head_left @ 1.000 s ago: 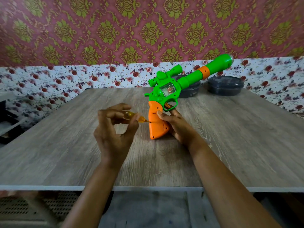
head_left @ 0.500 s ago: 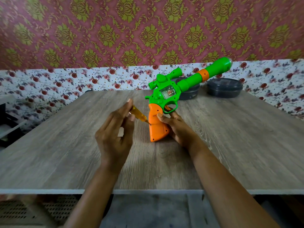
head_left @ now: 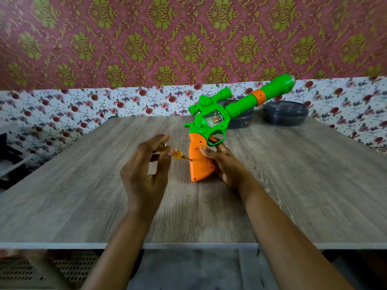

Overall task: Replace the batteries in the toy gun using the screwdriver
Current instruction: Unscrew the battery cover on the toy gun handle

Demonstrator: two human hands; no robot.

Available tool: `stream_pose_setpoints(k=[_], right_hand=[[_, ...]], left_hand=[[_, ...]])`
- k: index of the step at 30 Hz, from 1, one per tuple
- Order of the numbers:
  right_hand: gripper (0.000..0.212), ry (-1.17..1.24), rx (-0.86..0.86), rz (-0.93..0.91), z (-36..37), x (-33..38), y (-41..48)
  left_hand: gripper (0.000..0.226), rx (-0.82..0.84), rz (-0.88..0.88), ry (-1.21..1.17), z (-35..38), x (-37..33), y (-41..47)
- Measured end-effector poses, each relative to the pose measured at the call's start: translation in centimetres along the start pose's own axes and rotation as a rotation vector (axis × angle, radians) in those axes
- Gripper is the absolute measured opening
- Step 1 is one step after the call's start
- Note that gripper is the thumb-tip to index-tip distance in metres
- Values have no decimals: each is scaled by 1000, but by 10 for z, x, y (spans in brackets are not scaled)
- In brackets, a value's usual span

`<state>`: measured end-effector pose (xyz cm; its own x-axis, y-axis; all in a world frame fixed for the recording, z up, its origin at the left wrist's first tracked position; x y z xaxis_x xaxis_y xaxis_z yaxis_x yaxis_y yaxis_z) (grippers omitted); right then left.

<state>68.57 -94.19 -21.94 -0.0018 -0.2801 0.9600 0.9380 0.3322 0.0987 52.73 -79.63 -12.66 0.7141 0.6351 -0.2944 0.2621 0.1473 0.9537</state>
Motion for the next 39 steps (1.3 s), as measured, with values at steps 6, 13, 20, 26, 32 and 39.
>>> stream_pose_setpoints(k=[6,13,20,26,32,39], right_hand=[[46,1,-1,-4,-1,-1,0],[43,-10,3,-15,0,0,1],[48,-23,11,-15,0,-1,0],[42,19,-2,-50,0,3,0],[45,30,-23,-50,-4,2,0],[42,8,-20,-31,-4,1,-1]], left_hand=[[34,30,91,54,3,-9,0],[27,-48,51,-22,-6,-3,-2],[27,-9,63,4,0,-5,-3],[32,47,131,71,7,-12,-1],[25,6,70,-7,0,-5,-1],[25,35,48,-19,3,-7,-2]])
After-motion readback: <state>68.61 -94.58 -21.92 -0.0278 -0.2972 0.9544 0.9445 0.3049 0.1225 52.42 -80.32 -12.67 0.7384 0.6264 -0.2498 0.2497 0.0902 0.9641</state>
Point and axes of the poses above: each hand's wrist, its own y-axis towards the middle knuckle, its own z-axis out of the palm, x = y × z, the point moved 9 cm from there along y, towards the middle knuckle, and after that the axes turned 2 degrees about z, right-handed, at the moved point
